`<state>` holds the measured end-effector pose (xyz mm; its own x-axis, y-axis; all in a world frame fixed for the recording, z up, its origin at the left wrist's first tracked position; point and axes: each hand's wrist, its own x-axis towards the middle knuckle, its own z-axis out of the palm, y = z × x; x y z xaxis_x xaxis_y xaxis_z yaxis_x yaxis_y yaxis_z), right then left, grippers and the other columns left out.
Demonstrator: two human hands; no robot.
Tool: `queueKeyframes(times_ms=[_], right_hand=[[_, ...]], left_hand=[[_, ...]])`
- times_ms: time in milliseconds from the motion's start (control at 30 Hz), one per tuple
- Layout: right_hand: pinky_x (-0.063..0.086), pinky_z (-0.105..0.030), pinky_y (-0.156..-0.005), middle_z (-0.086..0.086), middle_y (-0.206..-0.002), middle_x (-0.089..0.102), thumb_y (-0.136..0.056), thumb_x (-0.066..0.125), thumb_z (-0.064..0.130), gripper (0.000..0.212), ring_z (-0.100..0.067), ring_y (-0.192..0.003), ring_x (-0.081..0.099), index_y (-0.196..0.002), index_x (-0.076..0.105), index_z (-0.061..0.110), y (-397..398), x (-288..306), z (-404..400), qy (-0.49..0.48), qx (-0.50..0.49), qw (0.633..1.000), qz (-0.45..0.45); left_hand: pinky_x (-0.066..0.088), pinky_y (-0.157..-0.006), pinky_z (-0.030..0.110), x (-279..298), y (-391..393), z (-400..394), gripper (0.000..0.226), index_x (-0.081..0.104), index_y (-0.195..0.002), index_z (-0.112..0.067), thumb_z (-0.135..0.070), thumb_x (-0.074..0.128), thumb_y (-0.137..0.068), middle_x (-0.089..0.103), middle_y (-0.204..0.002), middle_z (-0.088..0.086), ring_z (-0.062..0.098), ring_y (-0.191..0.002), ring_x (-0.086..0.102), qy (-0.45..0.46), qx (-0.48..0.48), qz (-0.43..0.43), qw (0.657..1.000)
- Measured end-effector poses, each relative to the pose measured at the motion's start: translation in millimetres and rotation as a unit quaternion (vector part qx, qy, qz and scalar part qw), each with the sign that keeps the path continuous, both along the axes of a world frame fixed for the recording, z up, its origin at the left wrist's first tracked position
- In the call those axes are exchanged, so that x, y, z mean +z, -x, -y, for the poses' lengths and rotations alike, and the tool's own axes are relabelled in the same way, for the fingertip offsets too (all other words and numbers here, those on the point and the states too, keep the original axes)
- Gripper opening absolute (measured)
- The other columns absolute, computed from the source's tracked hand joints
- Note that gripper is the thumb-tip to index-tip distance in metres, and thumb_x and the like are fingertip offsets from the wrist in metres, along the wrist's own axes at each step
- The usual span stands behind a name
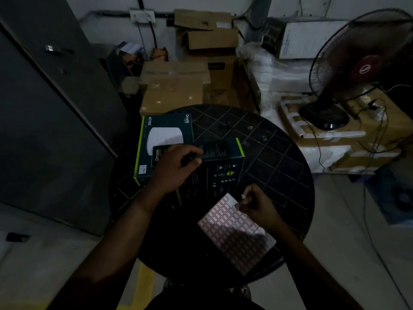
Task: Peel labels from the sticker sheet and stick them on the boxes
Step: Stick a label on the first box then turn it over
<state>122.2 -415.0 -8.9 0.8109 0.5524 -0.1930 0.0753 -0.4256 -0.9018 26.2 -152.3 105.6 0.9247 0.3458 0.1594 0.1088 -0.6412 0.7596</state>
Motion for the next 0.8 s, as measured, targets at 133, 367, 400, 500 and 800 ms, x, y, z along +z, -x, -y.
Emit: queueKeyframes(times_ms=[133,367,400,500,800], right_hand=[[0.053,-0.025,-0.061,0.001,-0.085,0.069,-0.081,0.079,0.008,0.036,-0.013,-0.072,0.067,-0.1,0.05,0.016,4,-46,8,0.105,-0.084,0.989,-0.058],[0.043,-0.02,-0.053,0.003,-0.092,0.059,-0.083,0.077,0.014,0.039,-0.007,-0.078,0.059,-0.108,0.047,0.017,3,-72,15,0.161,-0.135,0.974,-0.086],[0.043,-0.019,-0.053,0.001,-0.093,0.061,-0.083,0.078,0.015,0.04,-0.007,-0.078,0.059,-0.108,0.047,0.017,4,-74,17,0.163,-0.133,0.974,-0.086],[0.042,-0.019,-0.054,-0.004,-0.098,0.065,-0.082,0.077,0.01,0.039,-0.007,-0.077,0.059,-0.107,0.048,0.016,4,-77,23,0.163,-0.127,0.974,-0.09],[0.054,-0.047,-0.095,0.006,-0.096,0.072,-0.071,0.083,0.013,0.032,-0.019,-0.097,0.068,-0.094,0.067,0.027,0,-43,21,0.04,-0.002,0.999,-0.032]], left_hand=[[0.037,-0.092,0.021,-2,2,1,0.026,0.066,-0.115,-0.031,-0.028,0.069,-0.089,0.058,-0.112,-0.02,0.005,-0.116,0.048,-0.028,-0.01,0.011,1.0],[0.034,-0.099,0.022,-9,7,1,0.032,0.066,-0.118,-0.028,-0.028,0.07,-0.087,0.062,-0.125,-0.014,0.011,-0.122,0.048,-0.106,-0.045,0.027,0.993],[0.032,-0.099,0.02,-9,7,0,0.033,0.066,-0.119,-0.028,-0.03,0.07,-0.087,0.062,-0.126,-0.015,0.01,-0.123,0.047,-0.113,-0.045,0.026,0.992],[0.03,-0.099,0.02,-10,7,2,0.034,0.066,-0.12,-0.027,-0.029,0.069,-0.086,0.061,-0.127,-0.014,0.011,-0.123,0.046,-0.121,-0.044,0.025,0.991],[0.023,-0.099,0.006,-11,10,2,0.033,0.067,-0.121,-0.027,-0.024,0.07,-0.088,0.061,-0.128,-0.014,0.009,-0.123,0.046,-0.118,-0.048,0.03,0.991]])
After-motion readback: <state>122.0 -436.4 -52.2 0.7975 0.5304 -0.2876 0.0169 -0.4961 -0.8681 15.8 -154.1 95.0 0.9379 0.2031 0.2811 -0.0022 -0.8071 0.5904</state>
